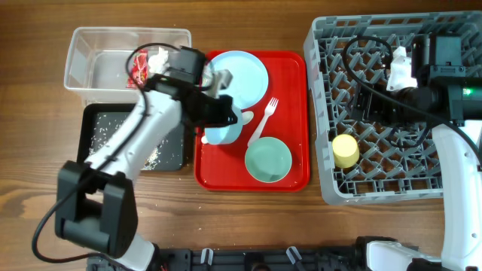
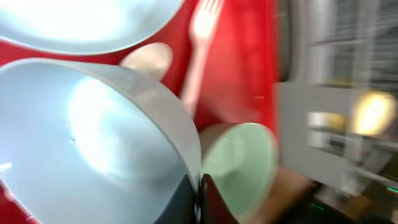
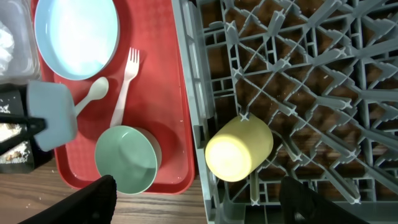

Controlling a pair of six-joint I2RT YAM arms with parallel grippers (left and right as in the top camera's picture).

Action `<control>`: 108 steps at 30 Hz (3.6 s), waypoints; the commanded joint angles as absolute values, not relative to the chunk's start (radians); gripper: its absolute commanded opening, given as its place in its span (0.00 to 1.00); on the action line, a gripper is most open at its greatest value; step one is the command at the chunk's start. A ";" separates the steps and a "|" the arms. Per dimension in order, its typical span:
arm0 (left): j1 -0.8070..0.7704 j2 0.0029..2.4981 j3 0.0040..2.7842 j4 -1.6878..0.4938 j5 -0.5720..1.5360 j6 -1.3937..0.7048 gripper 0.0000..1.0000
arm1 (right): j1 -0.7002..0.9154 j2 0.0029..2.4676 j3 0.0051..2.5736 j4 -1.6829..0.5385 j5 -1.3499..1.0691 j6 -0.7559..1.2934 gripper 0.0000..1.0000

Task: Sort waste into correct bins and load items into the dishwasher rack
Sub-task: 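Return the emptied blue bowl to the red tray with the left gripper, then retract the left arm and reach the right gripper to the blue bowl, then grasp the blue bowl rim with the right gripper and lift it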

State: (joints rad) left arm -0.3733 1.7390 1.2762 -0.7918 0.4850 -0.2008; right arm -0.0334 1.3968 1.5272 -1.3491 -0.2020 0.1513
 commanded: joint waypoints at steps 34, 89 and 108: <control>-0.310 1.508 1.409 -0.971 0.149 -0.405 0.75 | 0.383 1.552 1.524 -1.042 -0.299 0.247 0.79; 0.170 1.490 1.408 -1.026 0.145 -0.398 1.00 | 0.547 2.052 1.477 -0.759 -0.336 -0.050 0.47; 0.170 1.490 1.408 -1.026 0.145 -0.398 1.00 | 0.547 2.078 1.477 -0.751 -0.339 -0.067 0.04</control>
State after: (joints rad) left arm 0.1658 1.4956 1.3941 -1.0256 0.1326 -0.4023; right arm 0.5446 2.0563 1.4849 -0.7544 -0.3202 -0.0574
